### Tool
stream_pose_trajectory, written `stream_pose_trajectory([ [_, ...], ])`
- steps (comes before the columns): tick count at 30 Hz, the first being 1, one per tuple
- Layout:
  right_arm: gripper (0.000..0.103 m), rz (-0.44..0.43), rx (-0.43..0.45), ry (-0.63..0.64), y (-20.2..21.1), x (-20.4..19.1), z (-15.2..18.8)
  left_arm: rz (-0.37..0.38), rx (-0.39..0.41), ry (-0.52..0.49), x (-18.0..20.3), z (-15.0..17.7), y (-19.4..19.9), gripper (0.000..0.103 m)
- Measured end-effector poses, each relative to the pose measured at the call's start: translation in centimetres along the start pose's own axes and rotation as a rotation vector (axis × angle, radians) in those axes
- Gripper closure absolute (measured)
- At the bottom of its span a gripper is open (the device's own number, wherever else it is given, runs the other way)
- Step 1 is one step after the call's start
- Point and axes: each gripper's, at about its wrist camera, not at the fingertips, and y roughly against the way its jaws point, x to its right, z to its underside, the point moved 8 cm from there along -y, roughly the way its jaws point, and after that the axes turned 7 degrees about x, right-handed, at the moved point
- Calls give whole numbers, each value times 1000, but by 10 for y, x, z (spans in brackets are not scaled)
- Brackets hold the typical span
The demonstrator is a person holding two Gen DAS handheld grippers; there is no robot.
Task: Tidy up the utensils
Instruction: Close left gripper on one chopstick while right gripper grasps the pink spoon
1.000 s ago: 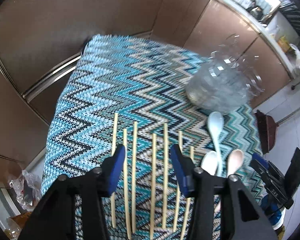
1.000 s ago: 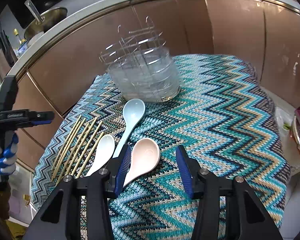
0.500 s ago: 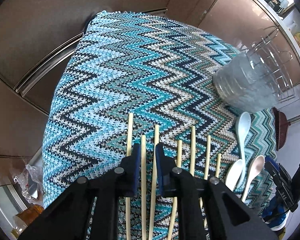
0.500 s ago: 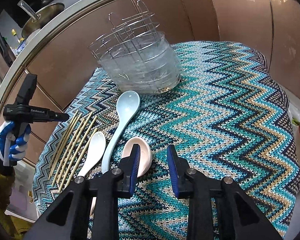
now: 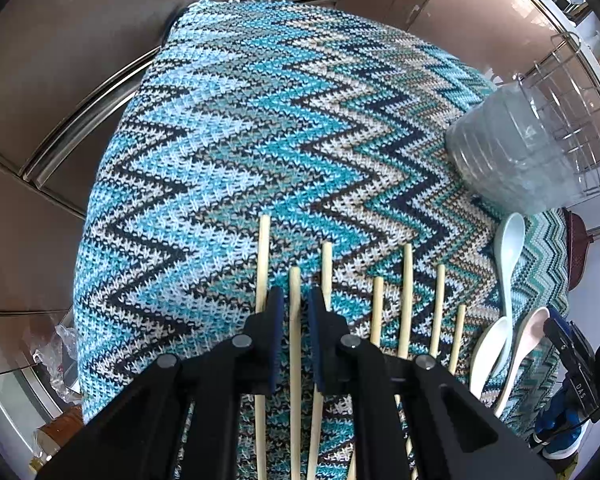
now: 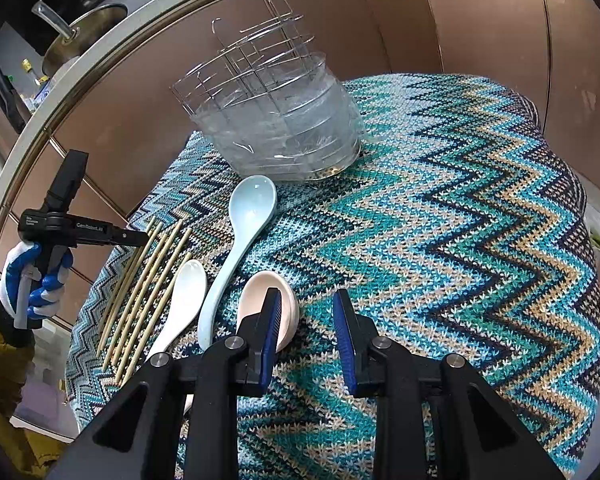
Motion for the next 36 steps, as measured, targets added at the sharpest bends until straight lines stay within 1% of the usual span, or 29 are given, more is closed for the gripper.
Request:
stream_pose_trajectory([
  [7, 76, -15, -25, 10, -10, 1, 1, 1, -4, 11, -1, 0, -2, 92],
  [9, 81, -17, -33, 16, -13, 2, 1, 2, -4, 11, -1, -1, -3, 92],
  [12, 85, -21, -44, 24, -17, -1, 3, 3, -4, 11, -1, 0, -3, 92],
  [13, 85, -22, -47, 27, -20, -2, 4, 1, -4, 10, -1, -1, -3, 93],
  [18, 95, -34, -58, 47, -29, -9, 5, -8, 0, 5, 0, -1, -4, 96],
  [20, 95, -35, -58, 51, -31, -11, 4, -12, 4, 8, 0, -2, -5, 98],
  [23, 96, -38, -55, 60, -32, -14, 4, -14, 10, 10, -1, -1, -4, 98],
  [26, 96, -32, -46, 64, -29, -15, 3, -15, 22, 8, -1, -1, 0, 98],
  [30, 97, -23, -21, 62, -17, -14, 3, -6, 49, 5, -2, 2, 14, 98],
  [36, 97, 8, 30, 87, 13, -20, 1, 6, 129, -27, 6, 8, 50, 98],
])
